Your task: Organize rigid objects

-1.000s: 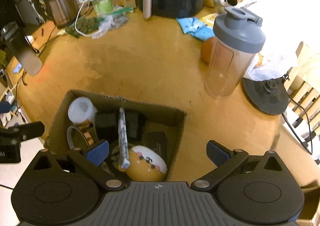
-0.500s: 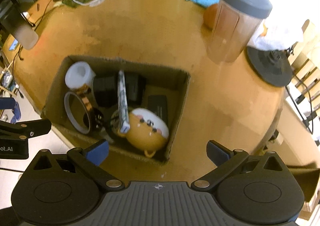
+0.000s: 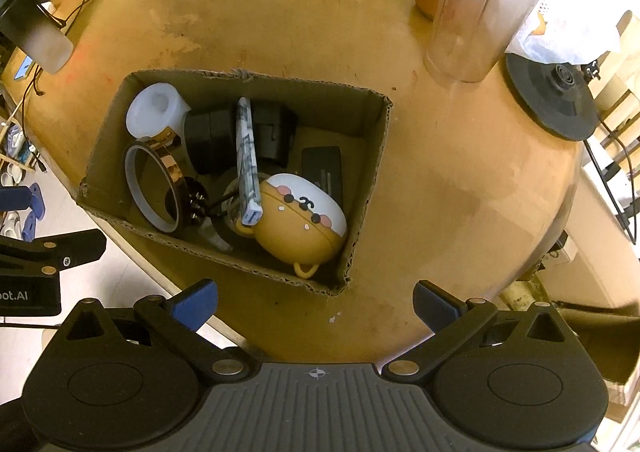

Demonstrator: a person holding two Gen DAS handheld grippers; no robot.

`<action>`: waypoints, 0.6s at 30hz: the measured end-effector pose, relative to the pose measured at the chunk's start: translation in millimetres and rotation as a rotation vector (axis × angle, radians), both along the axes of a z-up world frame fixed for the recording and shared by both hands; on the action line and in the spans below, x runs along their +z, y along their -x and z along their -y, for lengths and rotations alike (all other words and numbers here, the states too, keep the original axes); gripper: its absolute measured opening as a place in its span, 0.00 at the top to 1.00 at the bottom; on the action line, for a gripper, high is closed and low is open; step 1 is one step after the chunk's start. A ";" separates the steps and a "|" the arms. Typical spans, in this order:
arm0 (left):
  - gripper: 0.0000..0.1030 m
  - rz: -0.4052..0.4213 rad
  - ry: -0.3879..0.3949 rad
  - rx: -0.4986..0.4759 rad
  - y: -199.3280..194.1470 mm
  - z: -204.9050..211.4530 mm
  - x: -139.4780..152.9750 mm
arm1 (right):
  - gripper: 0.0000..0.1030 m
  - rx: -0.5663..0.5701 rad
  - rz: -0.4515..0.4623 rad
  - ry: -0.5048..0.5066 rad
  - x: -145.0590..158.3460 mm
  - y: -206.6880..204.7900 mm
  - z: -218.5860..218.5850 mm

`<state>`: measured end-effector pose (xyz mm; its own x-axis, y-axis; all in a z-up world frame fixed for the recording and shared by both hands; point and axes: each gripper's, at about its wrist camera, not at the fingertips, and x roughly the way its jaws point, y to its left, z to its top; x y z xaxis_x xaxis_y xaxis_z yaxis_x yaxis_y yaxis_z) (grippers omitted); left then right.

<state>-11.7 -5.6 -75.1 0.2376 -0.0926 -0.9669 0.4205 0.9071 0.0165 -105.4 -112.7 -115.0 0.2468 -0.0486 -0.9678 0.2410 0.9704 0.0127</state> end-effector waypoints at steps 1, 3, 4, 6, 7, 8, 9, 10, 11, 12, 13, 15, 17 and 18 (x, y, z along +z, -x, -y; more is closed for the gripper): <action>0.00 -0.001 -0.001 0.000 0.1 0.2 -0.3 | 0.00 0.000 -0.001 -0.001 -0.3 -0.4 0.2; 0.00 -0.003 -0.001 0.002 -0.1 0.4 -0.7 | 0.00 -0.001 -0.004 -0.003 -0.6 -0.3 0.6; 0.00 -0.003 -0.001 0.002 -0.1 0.5 -0.7 | 0.00 0.000 -0.004 -0.004 -0.7 -0.2 0.8; 0.00 -0.003 -0.002 0.002 -0.2 0.6 -0.7 | 0.00 0.000 -0.004 -0.003 -0.6 -0.4 1.0; 0.00 -0.004 -0.001 0.002 -0.2 0.6 -0.7 | 0.00 -0.001 -0.004 -0.003 -0.6 -0.4 1.0; 0.00 -0.004 -0.001 0.002 -0.2 0.5 -0.6 | 0.00 -0.001 -0.004 -0.003 -0.6 -0.4 1.0; 0.00 -0.005 -0.001 0.002 0.0 0.6 -0.7 | 0.00 -0.001 -0.004 -0.004 -0.6 -0.4 1.2; 0.00 -0.005 -0.002 0.002 0.1 0.7 -0.7 | 0.00 -0.001 -0.004 -0.004 -0.4 -0.4 1.1; 0.00 -0.005 -0.003 0.001 0.4 1.2 -0.8 | 0.00 -0.001 -0.004 -0.003 -0.5 -0.4 1.2; 0.00 -0.005 -0.004 0.000 0.8 1.7 -0.9 | 0.00 -0.001 -0.004 -0.004 -0.6 -0.4 1.3; 0.00 -0.005 -0.005 -0.001 1.0 2.1 -1.0 | 0.00 -0.001 -0.004 -0.005 -0.7 -0.3 1.4; 0.00 -0.006 -0.006 -0.003 1.3 2.7 -1.2 | 0.00 -0.002 -0.004 -0.005 -0.9 -0.5 1.9; 0.00 -0.007 -0.006 -0.004 1.4 3.1 -1.6 | 0.00 -0.001 -0.003 -0.005 -1.1 -0.5 1.9; 0.00 -0.008 -0.006 -0.004 1.3 3.1 -1.5 | 0.00 -0.001 -0.003 -0.005 -1.0 -0.4 2.0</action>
<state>-13.0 -8.7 -76.7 0.2298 -0.0873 -0.9693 0.4241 0.9054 0.0189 -105.0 -114.7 -116.0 0.2436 -0.0440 -0.9689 0.2421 0.9701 0.0168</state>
